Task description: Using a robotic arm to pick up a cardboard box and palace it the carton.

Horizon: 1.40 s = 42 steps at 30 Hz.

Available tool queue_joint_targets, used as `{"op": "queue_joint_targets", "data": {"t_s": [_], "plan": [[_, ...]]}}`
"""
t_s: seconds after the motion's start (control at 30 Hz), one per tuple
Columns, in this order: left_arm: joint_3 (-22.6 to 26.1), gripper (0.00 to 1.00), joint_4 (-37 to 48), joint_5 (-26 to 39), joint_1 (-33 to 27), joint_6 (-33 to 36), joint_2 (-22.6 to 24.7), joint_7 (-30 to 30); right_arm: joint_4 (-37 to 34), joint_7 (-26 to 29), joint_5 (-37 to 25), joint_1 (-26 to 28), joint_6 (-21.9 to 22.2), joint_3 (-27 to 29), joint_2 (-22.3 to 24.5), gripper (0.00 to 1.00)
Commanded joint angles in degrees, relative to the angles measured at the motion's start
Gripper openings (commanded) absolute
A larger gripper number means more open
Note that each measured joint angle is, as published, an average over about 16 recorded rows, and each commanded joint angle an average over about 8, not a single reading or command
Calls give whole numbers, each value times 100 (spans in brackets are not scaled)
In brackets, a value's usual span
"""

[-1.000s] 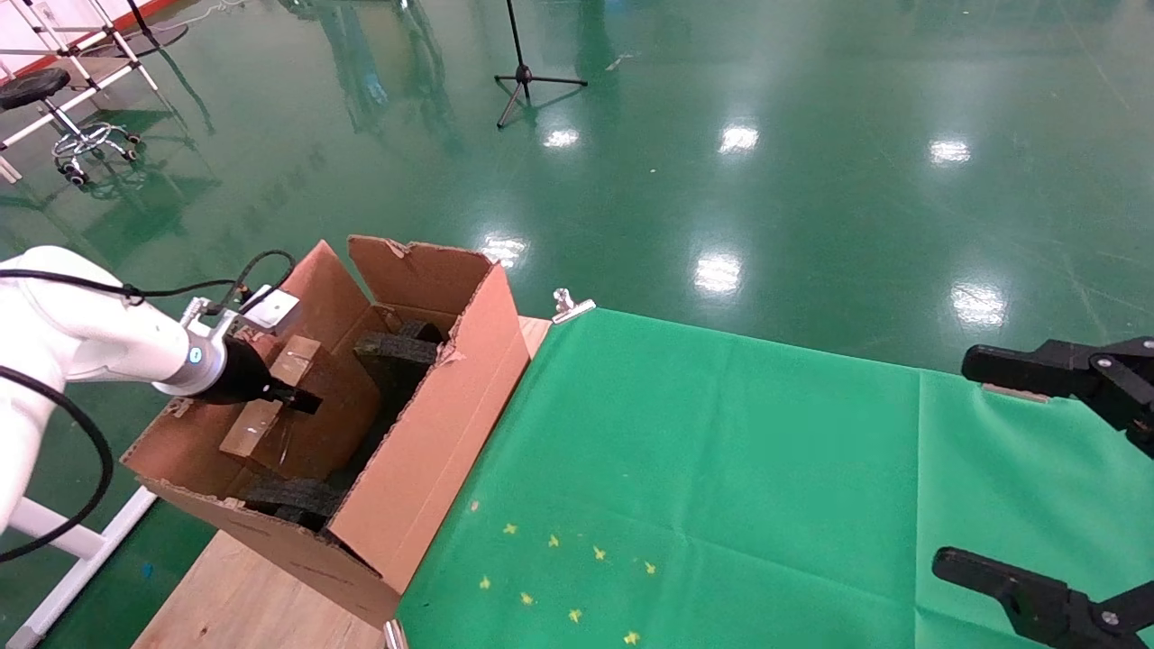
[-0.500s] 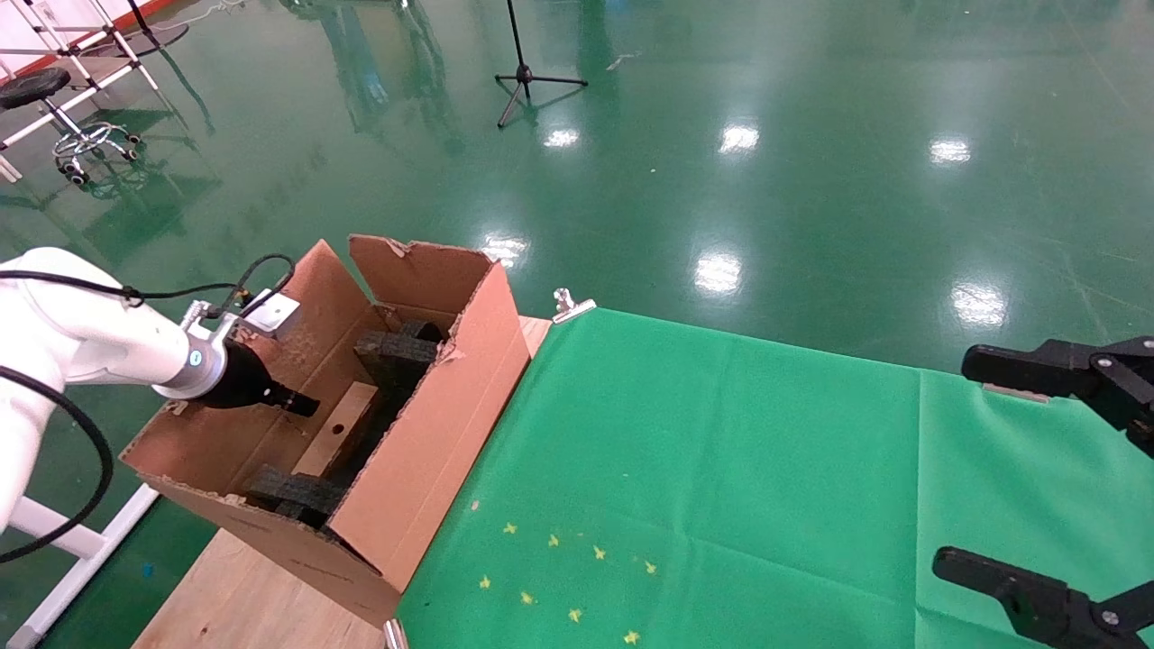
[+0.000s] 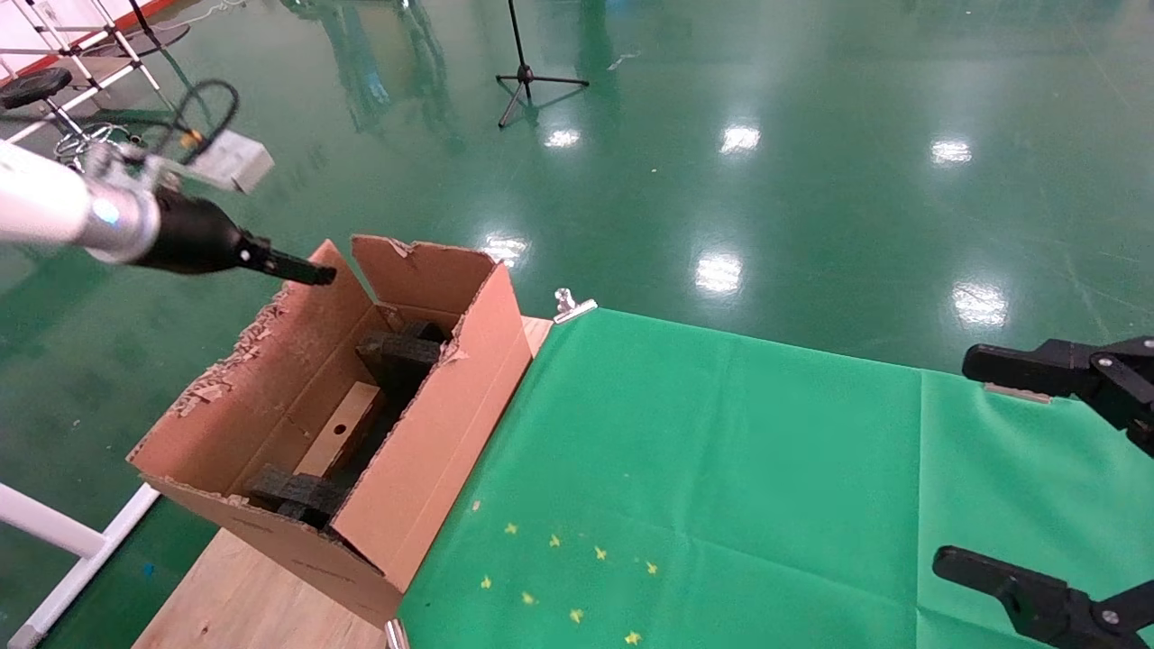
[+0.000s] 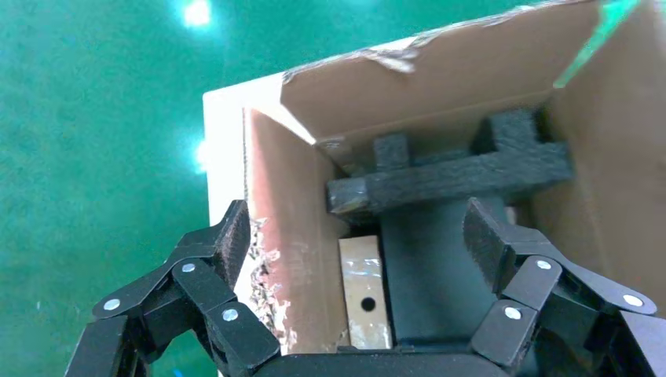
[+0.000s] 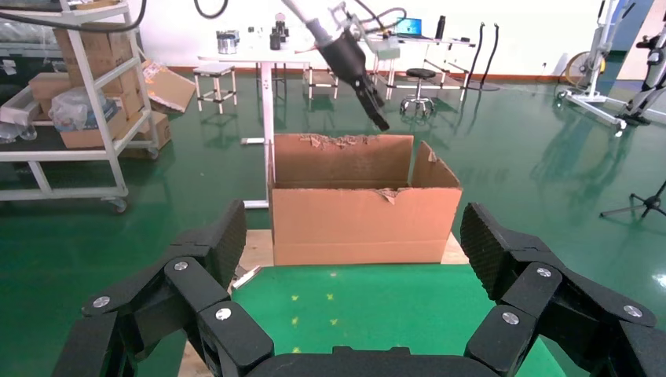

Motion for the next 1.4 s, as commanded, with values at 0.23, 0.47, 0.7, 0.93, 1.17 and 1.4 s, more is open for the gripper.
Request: {"op": "queue_joint_targets", "data": {"t_s": [0.23,0.47,0.7,0.93,1.17,1.4], "plan": [[-1,100,-375,-11,-218,401,-164,-43,-1,0,0,-1,1,0,1,100],[-28,100,-282,-51,-129,301,-126,-23,-1,0,0,-1,0,0,1,100],[-289,100,-727,-568,270,466,-194,170,-1,-1,0,-1,0,0,1,100],[-681,100,-1416,-1349,867,732,-305,461,-2,-1,0,0,0,0,1,100],[-1076,100,-2112,-2138,1470,1001,-418,754,-2,-1,0,0,0,-1,1,100],[-1494,100,-2846,-2970,2106,1284,-536,1064,-2,-1,1,0,0,-1,1,100]]}}
